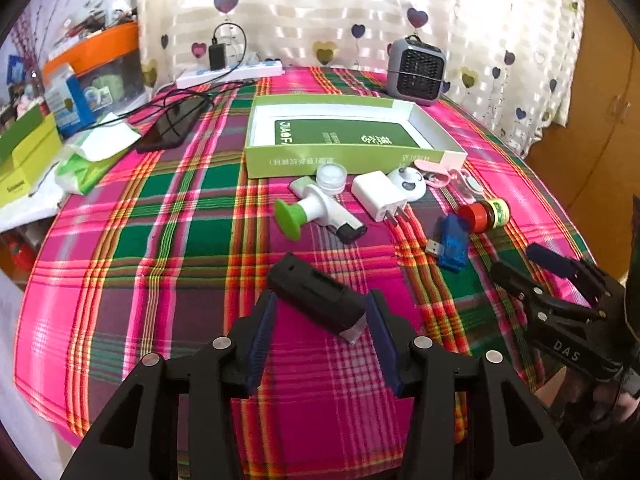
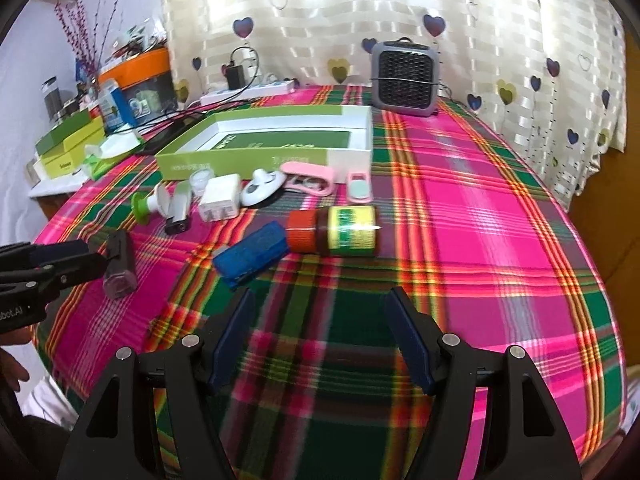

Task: Organize rigid objects
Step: 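Move the left tool to the black rectangular device and close on it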

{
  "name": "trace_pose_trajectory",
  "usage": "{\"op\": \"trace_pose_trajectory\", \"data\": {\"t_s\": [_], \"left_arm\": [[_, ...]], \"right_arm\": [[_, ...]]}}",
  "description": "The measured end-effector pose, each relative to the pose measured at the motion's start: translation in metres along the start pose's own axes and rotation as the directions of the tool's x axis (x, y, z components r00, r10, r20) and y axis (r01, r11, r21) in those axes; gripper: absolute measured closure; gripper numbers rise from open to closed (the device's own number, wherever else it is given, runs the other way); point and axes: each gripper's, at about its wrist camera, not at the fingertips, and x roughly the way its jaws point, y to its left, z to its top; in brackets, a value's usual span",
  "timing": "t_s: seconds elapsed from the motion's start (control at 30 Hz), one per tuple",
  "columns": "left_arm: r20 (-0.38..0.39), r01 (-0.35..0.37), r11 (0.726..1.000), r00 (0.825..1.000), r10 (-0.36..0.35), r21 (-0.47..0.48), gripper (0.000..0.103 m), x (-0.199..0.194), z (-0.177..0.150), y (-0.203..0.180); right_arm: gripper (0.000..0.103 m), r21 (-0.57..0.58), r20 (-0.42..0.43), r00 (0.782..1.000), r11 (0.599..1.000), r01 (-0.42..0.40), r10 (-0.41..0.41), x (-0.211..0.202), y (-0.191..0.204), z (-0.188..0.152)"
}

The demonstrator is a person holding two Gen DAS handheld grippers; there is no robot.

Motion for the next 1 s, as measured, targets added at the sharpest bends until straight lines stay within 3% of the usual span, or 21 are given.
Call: {"op": "trace_pose_trajectory", "data": {"t_s": [0.17,0.47,0.73,1.0], "left_arm": [[-0.046,-0.008,0.999,0.999,0.006,-0.045,0.058,0.012,0.006,0.001],[-0.095,-0.036,0.999,0.995,0.033,-0.030,0.056,0.023,0.003,-0.010],[-0.107,-0.075,0.995,0.992,0.068,-0.063,0.056,0.020,-0.005,0.005],[-0.111,-0.091,0.992,0.990,0.082,-0.082,0.056,0.020,-0.008,0.021]], "right_arm": [[0.035,0.021,0.003,1.000,1.000,0.001,-0.001,-0.003,-0.009,-0.002],[0.035,0.019,0.013,1.000,1.000,0.002,-0.002,-0.005,-0.017,-0.001],[0.035,0.019,0.011,1.000,1.000,-0.009,0.009,-0.003,-0.021,-0.002],[0.035,0.006,0.003,0.996,0.996,-0.087,0.087,0.005,-0.028,0.011]]}}
